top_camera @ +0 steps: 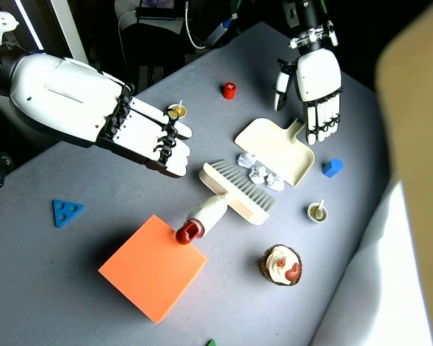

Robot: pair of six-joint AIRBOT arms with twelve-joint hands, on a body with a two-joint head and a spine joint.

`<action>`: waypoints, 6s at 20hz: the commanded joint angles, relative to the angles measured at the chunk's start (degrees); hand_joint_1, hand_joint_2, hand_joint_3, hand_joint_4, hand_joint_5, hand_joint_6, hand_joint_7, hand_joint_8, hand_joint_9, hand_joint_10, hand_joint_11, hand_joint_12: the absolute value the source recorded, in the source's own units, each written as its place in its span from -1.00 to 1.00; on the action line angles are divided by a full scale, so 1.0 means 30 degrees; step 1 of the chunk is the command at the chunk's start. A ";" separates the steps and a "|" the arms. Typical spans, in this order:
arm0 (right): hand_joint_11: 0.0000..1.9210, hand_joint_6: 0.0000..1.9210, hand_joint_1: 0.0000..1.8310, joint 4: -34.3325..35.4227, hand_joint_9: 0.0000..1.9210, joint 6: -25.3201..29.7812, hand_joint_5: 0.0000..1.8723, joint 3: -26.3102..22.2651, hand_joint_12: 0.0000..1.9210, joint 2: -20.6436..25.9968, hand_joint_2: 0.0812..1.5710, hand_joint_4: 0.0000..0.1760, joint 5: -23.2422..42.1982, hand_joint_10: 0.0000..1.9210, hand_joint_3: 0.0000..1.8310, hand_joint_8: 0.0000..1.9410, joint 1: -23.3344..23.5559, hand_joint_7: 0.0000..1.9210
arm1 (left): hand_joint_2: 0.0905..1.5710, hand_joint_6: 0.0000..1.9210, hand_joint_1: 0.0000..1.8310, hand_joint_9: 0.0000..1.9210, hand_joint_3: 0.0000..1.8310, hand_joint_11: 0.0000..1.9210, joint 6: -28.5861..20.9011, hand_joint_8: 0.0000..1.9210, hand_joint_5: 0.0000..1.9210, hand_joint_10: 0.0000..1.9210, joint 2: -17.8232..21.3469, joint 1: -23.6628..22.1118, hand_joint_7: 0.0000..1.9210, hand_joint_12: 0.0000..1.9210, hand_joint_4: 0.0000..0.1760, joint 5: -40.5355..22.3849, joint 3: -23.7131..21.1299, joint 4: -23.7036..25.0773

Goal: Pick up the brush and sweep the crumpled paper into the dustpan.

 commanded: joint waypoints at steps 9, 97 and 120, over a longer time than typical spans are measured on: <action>-0.86 -1.00 -1.00 -0.0888 -0.85 0.0073 -0.90 -0.0099 -0.99 0.0107 0.24 -1.00 -0.1328 -1.00 -0.99 -1.00 0.0147 -0.87 | 0.30 -0.99 -0.06 -0.79 -1.00 -0.78 -0.0216 -1.00 -0.79 -1.00 -0.0406 0.0288 -0.80 -0.98 -1.00 -0.1195 0.0667 0.0128; -0.81 -1.00 0.28 -0.1451 -0.86 -0.6448 -0.91 0.5862 -0.98 -1.1845 0.22 -1.00 -1.8610 -1.00 -1.00 -1.00 -0.2956 -0.92 | 0.29 -0.18 0.53 0.11 -1.00 -0.05 0.1638 -0.52 0.10 0.08 -0.2826 -0.0637 0.25 -0.11 -1.00 -0.3131 0.4166 -0.0250; -0.77 -1.00 0.28 -0.1891 -0.82 -0.6194 -0.88 1.2121 -0.97 -1.6358 0.17 -1.00 -2.0480 -1.00 -1.00 -1.00 -0.3264 -0.89 | 0.28 -0.14 0.53 0.14 -1.00 -0.04 0.2939 -0.58 0.07 0.02 -0.4112 -0.1511 0.29 -0.18 -1.00 -0.4063 0.5980 -0.0258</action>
